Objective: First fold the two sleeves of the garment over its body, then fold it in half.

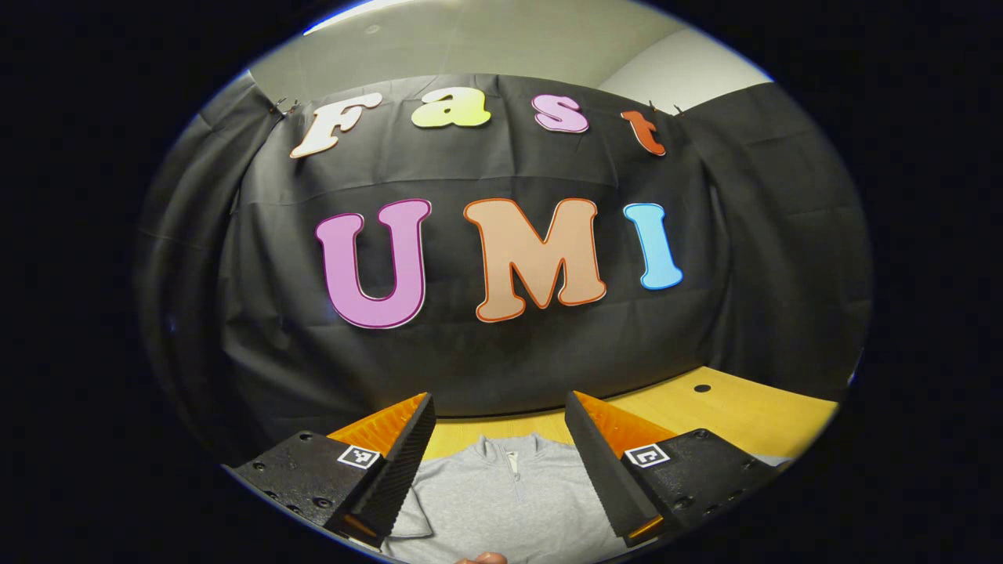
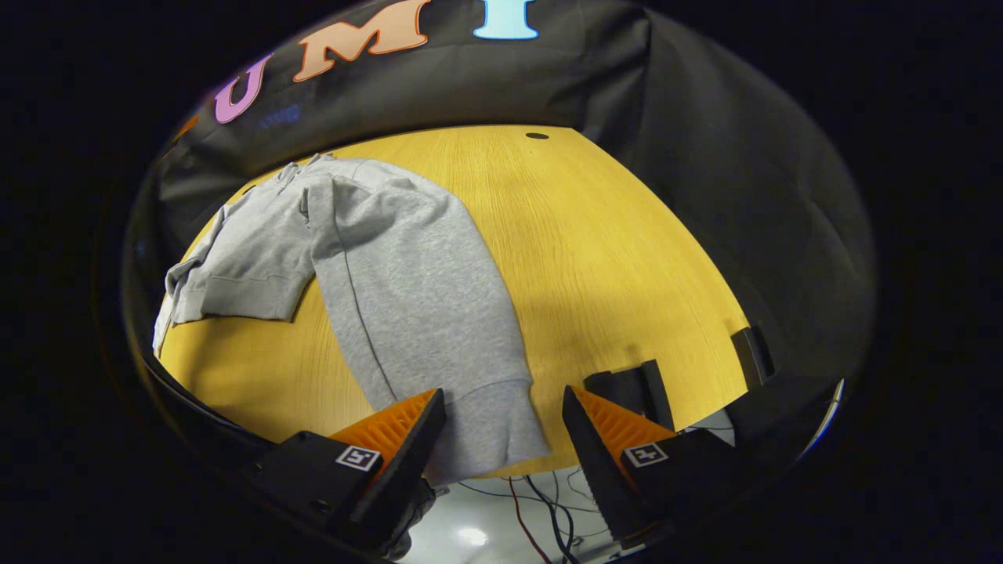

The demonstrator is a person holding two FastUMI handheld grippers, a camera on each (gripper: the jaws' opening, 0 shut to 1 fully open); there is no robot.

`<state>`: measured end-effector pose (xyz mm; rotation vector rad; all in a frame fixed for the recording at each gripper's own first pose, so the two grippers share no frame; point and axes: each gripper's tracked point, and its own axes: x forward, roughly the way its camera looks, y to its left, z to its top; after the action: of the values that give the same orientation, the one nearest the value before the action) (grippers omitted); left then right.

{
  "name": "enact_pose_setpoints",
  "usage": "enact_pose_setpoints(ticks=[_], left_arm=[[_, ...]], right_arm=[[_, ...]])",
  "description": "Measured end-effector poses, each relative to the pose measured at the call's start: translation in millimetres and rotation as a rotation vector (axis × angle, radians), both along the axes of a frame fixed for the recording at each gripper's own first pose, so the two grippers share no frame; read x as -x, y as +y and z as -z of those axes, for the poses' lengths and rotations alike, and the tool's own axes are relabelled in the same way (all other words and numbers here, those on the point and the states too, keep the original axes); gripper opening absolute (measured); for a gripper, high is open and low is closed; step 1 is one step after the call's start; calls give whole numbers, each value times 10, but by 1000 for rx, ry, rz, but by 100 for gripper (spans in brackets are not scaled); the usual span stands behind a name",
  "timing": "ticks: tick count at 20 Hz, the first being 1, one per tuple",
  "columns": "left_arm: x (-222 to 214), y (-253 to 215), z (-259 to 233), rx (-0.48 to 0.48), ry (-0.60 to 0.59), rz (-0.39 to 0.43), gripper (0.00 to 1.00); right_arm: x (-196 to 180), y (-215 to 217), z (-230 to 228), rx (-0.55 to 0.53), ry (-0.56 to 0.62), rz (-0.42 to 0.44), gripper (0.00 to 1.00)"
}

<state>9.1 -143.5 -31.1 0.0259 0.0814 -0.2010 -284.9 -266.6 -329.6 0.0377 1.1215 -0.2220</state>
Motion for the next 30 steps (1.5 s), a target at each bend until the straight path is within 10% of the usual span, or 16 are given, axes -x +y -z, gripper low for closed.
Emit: enact_pose_setpoints(ticks=[5, 9, 12, 21, 30], left_arm=[[10, -49, -9, -9, 2, -8, 97], [22, -110, -10, -2, 8, -23, 97], [39, -164, -28, -6, 9, -40, 97], [4, -210, -165, -19, -38, -45, 97], [-98, 257, -184, -21, -48, -52, 98]], right_arm=[[2, 103, 83, -86, 12, 33, 74], [-37, 198, 85, -144, -13, 14, 25], [-30, 196, 83, -179, -12, 38, 7], [-219, 187, -51, -207, -75, 105, 12], [-1256, 420, -792, -232, -295, 164, 12]])
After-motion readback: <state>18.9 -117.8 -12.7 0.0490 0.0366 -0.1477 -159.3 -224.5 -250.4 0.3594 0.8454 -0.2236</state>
